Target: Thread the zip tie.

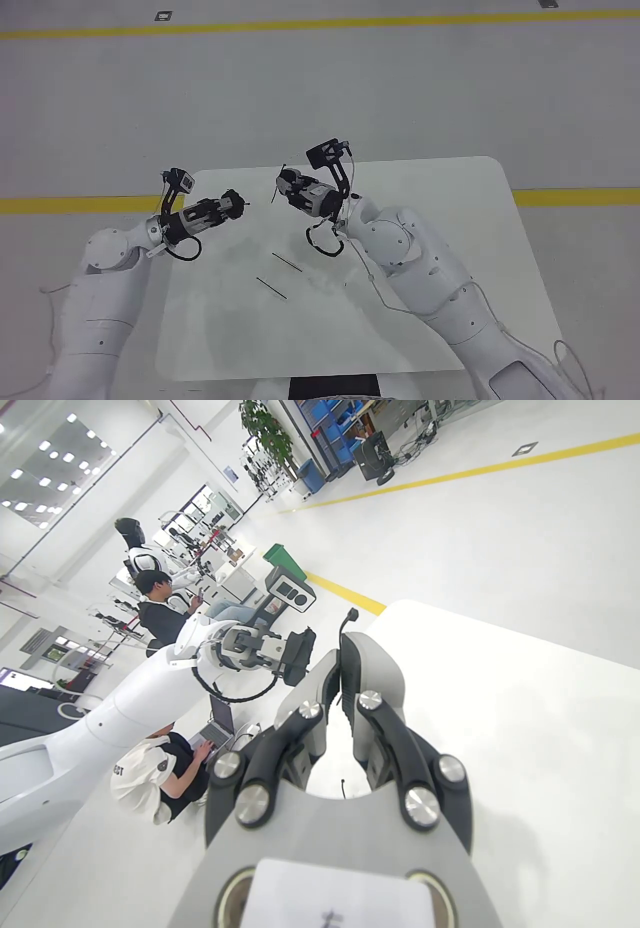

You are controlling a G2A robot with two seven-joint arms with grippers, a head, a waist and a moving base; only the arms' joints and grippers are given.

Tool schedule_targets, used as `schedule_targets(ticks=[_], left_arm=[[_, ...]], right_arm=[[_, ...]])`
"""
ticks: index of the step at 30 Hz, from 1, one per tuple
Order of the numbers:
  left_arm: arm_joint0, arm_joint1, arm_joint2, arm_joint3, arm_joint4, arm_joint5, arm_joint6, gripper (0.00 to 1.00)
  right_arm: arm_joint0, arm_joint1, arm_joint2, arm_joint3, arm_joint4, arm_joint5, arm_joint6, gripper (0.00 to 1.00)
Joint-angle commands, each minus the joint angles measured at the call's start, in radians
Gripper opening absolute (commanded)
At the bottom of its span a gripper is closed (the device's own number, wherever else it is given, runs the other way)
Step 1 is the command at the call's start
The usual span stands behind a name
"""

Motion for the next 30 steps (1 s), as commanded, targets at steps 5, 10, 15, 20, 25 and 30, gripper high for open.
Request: schedule_targets(ticks=[5,10,15,20,25,30], left_arm=[[0.000,0.000,0.000,0.000,0.000,0.000,0.000,0.00],[0.000,0.000,0.000,0.000,0.000,0.000,0.000,0.00],[0.000,0.000,0.000,0.000,0.000,0.000,0.000,0.00],[0.000,0.000,0.000,0.000,0.000,0.000,0.000,0.00],[0.000,0.000,0.000,0.000,0.000,0.000,0.000,0.00],[0.000,0.000,0.000,0.000,0.000,0.000,0.000,0.00]], right_arm=[[0.000,0.000,0.000,0.000,0.000,0.000,0.000,0.00],[0.000,0.000,0.000,0.000,0.000,0.000,0.000,0.00],[-0.005,-0.003,-0.015,0.000,-0.037,0.005,-0.050,0.00],[-0.005,-0.012,-0.042,-0.001,-0.043,0.035,-0.085,0.00],[-0.038,-0.019,-0.078,-0.016,-0.066,0.065,-0.122,0.00],[-0.074,-0.015,-0.072,0.010,-0.092,0.040,-0.175,0.00]])
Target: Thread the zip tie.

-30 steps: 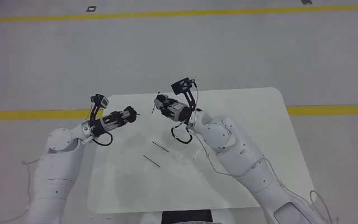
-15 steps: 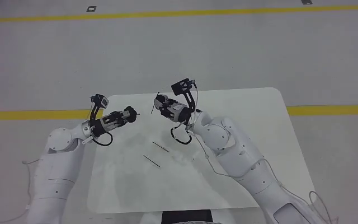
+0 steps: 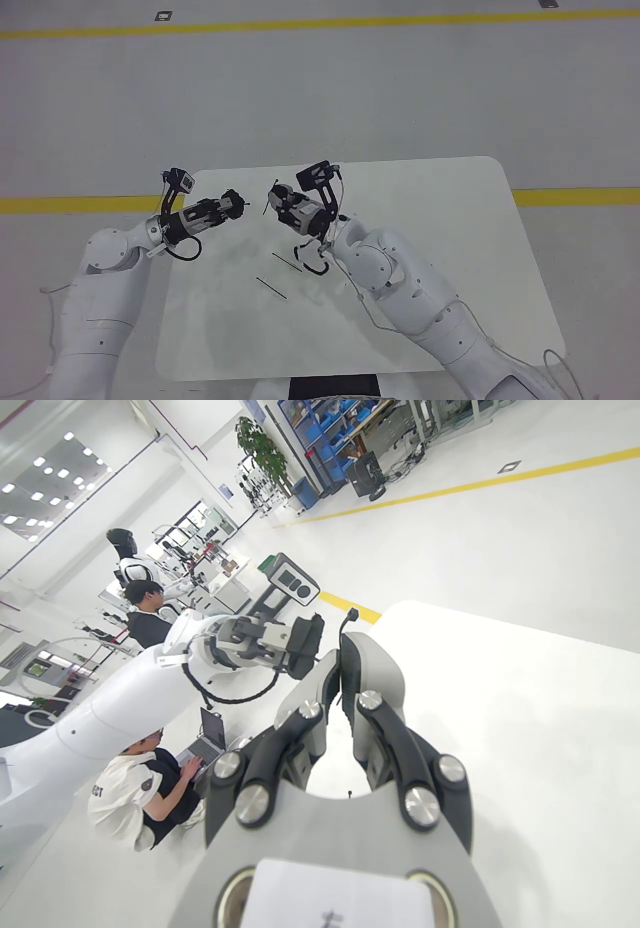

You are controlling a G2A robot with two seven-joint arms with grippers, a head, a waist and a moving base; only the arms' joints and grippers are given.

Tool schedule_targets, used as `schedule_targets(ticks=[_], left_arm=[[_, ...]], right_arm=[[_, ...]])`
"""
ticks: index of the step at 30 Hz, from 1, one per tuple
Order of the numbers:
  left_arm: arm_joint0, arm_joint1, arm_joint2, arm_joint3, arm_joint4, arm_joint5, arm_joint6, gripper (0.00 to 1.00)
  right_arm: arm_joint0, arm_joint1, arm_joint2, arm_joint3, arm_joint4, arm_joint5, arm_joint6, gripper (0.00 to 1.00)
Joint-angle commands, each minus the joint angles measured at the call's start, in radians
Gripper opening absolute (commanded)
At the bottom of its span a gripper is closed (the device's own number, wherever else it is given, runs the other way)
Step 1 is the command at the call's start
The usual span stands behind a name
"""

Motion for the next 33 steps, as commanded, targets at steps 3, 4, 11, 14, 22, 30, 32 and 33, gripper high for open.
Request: schedule_targets(ticks=[3,4,11,14,22,30,32,33], left_arm=[[0.000,0.000,0.000,0.000,0.000,0.000,0.000,0.00],[0.000,0.000,0.000,0.000,0.000,0.000,0.000,0.00],[0.000,0.000,0.000,0.000,0.000,0.000,0.000,0.00],[0.000,0.000,0.000,0.000,0.000,0.000,0.000,0.00],[0.000,0.000,0.000,0.000,0.000,0.000,0.000,0.00],[0.000,0.000,0.000,0.000,0.000,0.000,0.000,0.00],[0.000,0.000,0.000,0.000,0.000,0.000,0.000,0.00],[0.000,0.000,0.000,0.000,0.000,0.000,0.000,0.00]], right_arm=[[0.025,-0.008,-0.005,0.016,0.016,0.019,-0.003,0.00],[0.031,-0.011,-0.009,0.022,0.020,0.023,-0.011,0.00],[0.039,-0.014,-0.012,0.028,0.018,0.027,-0.022,0.00],[0.039,-0.014,-0.012,0.028,0.018,0.027,-0.022,0.00],[0.034,-0.014,-0.010,0.025,0.015,0.029,-0.030,0.00],[-0.004,-0.007,0.014,-0.020,-0.028,0.051,-0.041,0.00],[-0.012,-0.006,0.020,-0.031,-0.037,0.057,-0.041,0.00],[-0.016,-0.005,0.022,-0.034,-0.040,0.059,-0.040,0.00]])
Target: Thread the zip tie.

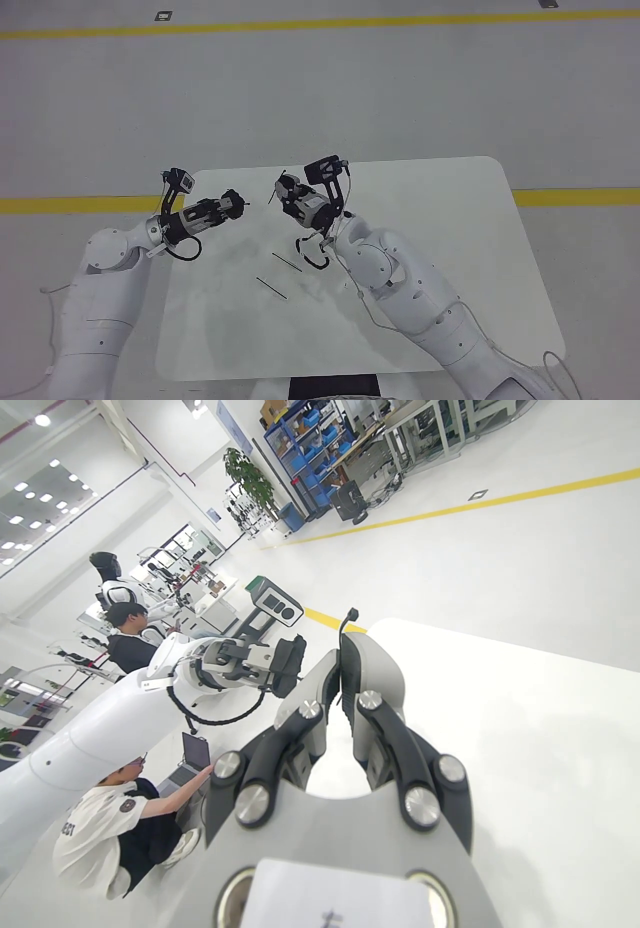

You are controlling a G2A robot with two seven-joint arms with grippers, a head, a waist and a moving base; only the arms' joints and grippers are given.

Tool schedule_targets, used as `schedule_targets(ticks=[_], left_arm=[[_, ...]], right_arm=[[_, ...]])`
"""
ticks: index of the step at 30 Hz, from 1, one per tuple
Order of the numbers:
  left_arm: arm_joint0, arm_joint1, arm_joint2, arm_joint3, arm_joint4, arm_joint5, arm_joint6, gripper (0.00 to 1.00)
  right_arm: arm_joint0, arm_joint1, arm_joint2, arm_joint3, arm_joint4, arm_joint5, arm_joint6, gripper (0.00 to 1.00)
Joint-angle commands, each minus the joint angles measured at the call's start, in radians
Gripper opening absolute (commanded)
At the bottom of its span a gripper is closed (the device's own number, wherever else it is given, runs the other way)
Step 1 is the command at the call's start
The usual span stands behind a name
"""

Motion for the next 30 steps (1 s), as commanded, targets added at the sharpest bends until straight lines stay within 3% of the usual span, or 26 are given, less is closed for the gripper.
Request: schedule_targets(ticks=[1,19,30], left_arm=[[0.000,0.000,0.000,0.000,0.000,0.000,0.000,0.00],[0.000,0.000,0.000,0.000,0.000,0.000,0.000,0.00],[0.000,0.000,0.000,0.000,0.000,0.000,0.000,0.00]], right_arm=[[-0.005,0.001,0.005,-0.007,-0.007,0.005,0.001,0.00],[-0.021,0.003,0.019,-0.029,-0.034,0.010,-0.018,0.00],[0.061,-0.018,-0.016,0.038,-0.022,-0.017,-0.023,0.00]])
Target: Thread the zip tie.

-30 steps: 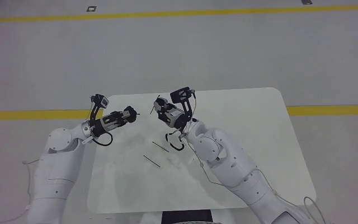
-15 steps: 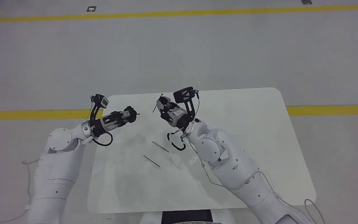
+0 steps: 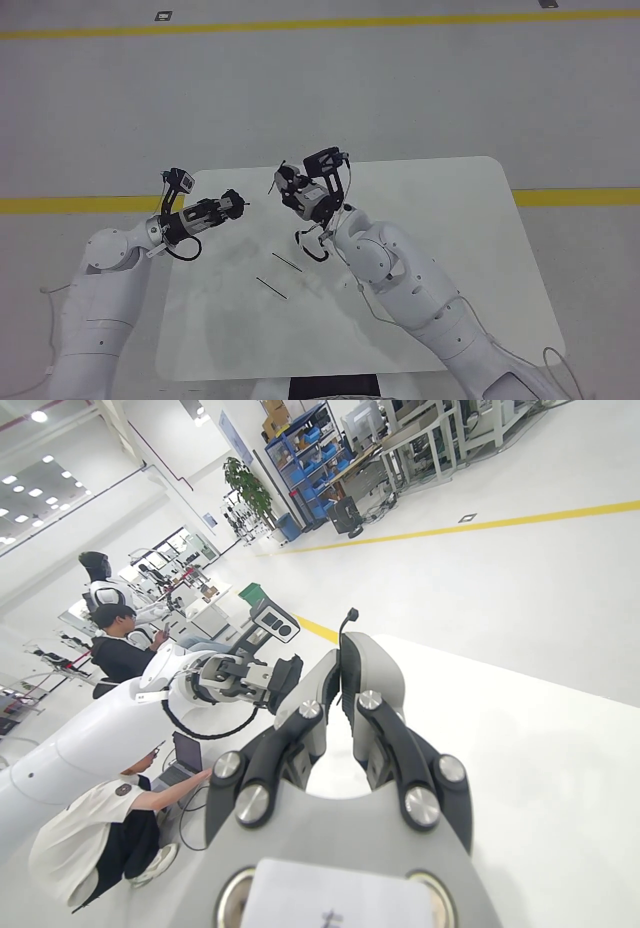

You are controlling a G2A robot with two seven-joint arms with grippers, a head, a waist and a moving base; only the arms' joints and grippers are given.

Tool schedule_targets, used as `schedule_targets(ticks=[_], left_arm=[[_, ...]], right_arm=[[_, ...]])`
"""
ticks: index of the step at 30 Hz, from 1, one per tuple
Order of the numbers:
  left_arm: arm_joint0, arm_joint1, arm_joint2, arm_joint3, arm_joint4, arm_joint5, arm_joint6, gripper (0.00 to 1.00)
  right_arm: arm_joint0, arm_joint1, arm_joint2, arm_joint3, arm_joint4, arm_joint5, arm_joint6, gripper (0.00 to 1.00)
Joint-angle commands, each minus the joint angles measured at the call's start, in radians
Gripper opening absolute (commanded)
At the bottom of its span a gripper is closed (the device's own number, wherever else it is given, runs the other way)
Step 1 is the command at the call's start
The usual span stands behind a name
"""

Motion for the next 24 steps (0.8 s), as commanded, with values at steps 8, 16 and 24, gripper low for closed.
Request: schedule_targets(ticks=[8,16,24], left_arm=[[0.000,0.000,0.000,0.000,0.000,0.000,0.000,0.00],[0.000,0.000,0.000,0.000,0.000,0.000,0.000,0.00],[0.000,0.000,0.000,0.000,0.000,0.000,0.000,0.00]], right_arm=[[0.070,-0.030,-0.056,0.086,0.030,-0.005,-0.026,0.00],[0.074,-0.042,-0.066,0.107,0.028,0.006,-0.040,0.00],[0.073,-0.042,-0.065,0.106,0.028,0.007,-0.041,0.00]])
